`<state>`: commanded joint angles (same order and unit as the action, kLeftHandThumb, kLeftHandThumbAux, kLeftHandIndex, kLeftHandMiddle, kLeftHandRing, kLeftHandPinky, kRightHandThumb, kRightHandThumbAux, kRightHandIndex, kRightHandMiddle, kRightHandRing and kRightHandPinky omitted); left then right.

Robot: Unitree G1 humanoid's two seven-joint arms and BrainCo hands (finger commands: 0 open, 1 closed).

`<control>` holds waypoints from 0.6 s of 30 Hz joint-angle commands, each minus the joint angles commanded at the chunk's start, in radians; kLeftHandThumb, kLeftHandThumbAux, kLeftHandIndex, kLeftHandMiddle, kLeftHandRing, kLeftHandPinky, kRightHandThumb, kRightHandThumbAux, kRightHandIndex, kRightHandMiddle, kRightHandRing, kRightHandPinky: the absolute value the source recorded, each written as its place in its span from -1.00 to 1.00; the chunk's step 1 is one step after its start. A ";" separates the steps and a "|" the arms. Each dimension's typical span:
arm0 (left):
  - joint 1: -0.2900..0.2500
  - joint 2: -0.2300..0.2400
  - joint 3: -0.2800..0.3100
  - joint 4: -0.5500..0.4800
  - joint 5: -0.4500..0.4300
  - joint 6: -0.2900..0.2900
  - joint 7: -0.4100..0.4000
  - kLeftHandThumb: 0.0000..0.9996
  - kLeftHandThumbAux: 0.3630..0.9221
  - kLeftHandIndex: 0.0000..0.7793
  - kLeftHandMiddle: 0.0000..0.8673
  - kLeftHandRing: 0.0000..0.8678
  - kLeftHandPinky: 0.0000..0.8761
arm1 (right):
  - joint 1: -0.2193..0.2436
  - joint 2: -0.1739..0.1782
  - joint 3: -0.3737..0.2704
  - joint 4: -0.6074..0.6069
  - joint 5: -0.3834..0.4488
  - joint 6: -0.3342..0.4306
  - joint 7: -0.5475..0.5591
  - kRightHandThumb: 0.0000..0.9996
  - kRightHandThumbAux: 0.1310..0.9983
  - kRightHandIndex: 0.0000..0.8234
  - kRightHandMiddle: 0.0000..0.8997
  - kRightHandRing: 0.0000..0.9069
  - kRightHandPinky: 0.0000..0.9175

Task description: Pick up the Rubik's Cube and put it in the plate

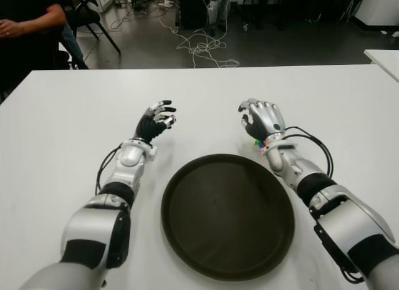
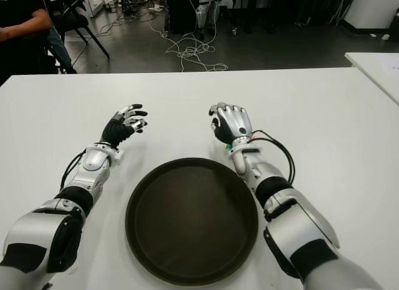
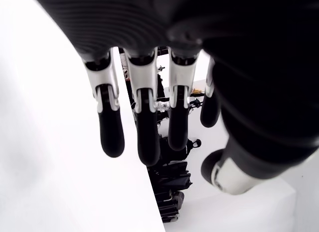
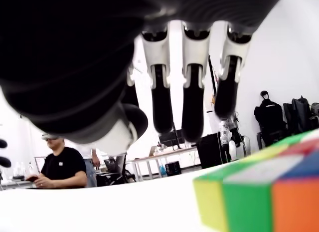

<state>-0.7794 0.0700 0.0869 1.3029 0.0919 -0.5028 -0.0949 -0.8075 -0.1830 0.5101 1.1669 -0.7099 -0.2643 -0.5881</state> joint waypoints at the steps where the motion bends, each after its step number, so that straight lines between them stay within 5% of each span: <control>1: 0.000 0.000 0.001 0.000 0.000 0.001 -0.001 -0.54 0.31 -0.48 -0.36 -0.24 -0.13 | 0.000 0.000 0.000 0.001 0.000 0.000 0.002 -0.73 0.62 -0.87 -0.91 -0.91 -0.85; 6: -0.001 0.000 0.002 0.001 -0.002 0.002 -0.004 -0.53 0.31 -0.48 -0.35 -0.23 -0.11 | -0.005 -0.003 -0.010 -0.001 0.008 0.017 0.050 -0.95 0.60 -0.98 -0.99 -0.99 -0.96; 18: -0.001 -0.001 0.003 0.002 0.000 0.004 -0.005 -0.59 0.29 -0.50 -0.37 -0.24 -0.11 | -0.010 -0.013 -0.013 -0.004 0.003 0.033 0.086 -1.00 0.63 -1.00 -1.00 -1.00 -1.00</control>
<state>-0.7802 0.0690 0.0899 1.3050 0.0919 -0.4986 -0.0997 -0.8176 -0.1959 0.4971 1.1627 -0.7072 -0.2315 -0.5020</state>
